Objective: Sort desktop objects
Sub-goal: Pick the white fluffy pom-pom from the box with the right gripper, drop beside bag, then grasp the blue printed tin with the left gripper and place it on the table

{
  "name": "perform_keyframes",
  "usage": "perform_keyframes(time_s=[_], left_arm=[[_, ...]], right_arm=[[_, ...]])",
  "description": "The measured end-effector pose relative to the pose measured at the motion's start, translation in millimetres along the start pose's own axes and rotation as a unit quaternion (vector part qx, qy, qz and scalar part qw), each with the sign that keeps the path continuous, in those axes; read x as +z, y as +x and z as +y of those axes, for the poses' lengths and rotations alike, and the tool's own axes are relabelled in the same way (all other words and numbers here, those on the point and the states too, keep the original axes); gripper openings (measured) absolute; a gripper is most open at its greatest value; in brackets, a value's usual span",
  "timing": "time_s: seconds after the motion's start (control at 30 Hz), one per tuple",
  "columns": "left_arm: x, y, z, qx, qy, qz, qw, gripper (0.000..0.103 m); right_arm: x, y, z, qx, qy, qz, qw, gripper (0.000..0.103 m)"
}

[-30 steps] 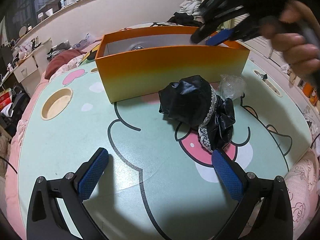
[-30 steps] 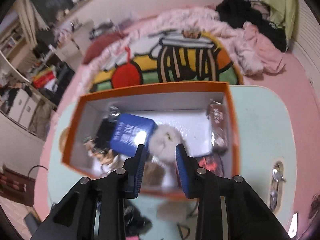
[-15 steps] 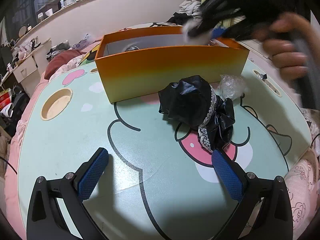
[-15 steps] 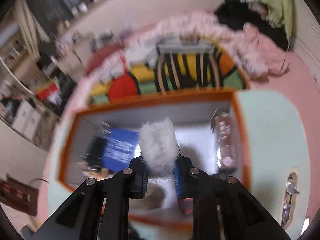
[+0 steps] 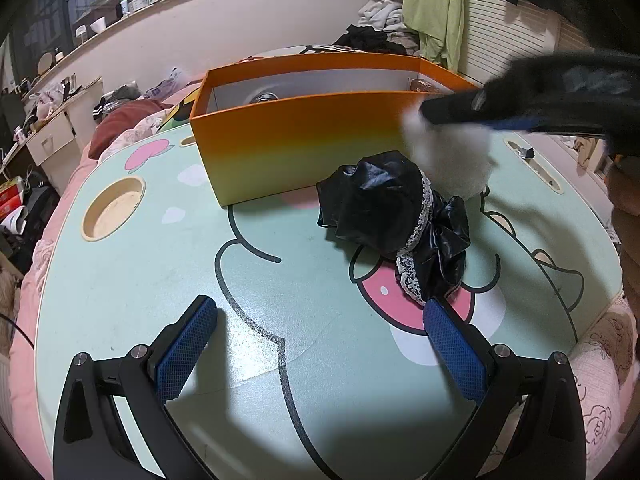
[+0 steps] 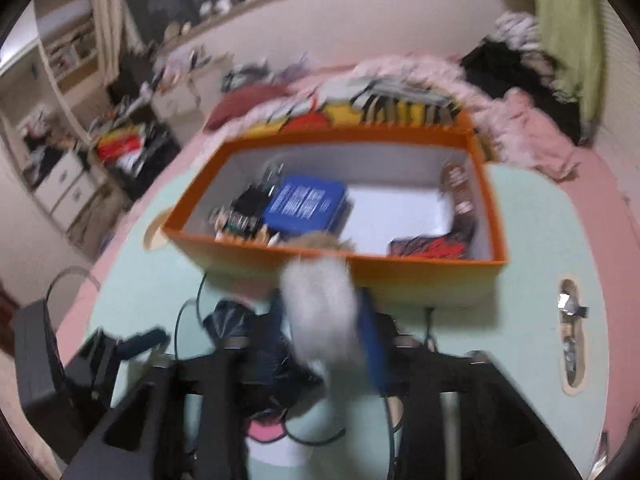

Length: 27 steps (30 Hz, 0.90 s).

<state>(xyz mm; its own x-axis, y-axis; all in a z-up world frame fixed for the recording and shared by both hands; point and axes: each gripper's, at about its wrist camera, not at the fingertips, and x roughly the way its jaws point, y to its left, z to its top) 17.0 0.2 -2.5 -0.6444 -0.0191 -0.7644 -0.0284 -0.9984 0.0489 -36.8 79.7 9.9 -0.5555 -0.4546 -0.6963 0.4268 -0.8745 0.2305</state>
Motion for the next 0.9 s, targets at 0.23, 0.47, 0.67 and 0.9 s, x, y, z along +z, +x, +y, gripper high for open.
perform_keyframes(time_s=[0.23, 0.47, 0.67, 0.9], left_arm=[[-1, 0, 1, 0.000, 0.000, 0.000, 1.0000, 0.103], [-2, 0, 1, 0.002, 0.000, -0.001, 1.0000, 0.103], [-3, -2, 6, 0.000, -0.004, -0.004, 1.0000, 0.102], [26, -50, 18, -0.001, 0.014, -0.081, 0.9966, 0.059]], right_arm=[[-47, -31, -5, -0.059, -0.008, -0.035, 0.998, 0.068], [-89, -2, -10, -0.108, -0.035, -0.006, 0.994, 0.085], [-87, 4, -10, -0.107, -0.033, -0.007, 0.994, 0.088], [-90, 1, -10, -0.106, -0.032, -0.008, 0.994, 0.090]])
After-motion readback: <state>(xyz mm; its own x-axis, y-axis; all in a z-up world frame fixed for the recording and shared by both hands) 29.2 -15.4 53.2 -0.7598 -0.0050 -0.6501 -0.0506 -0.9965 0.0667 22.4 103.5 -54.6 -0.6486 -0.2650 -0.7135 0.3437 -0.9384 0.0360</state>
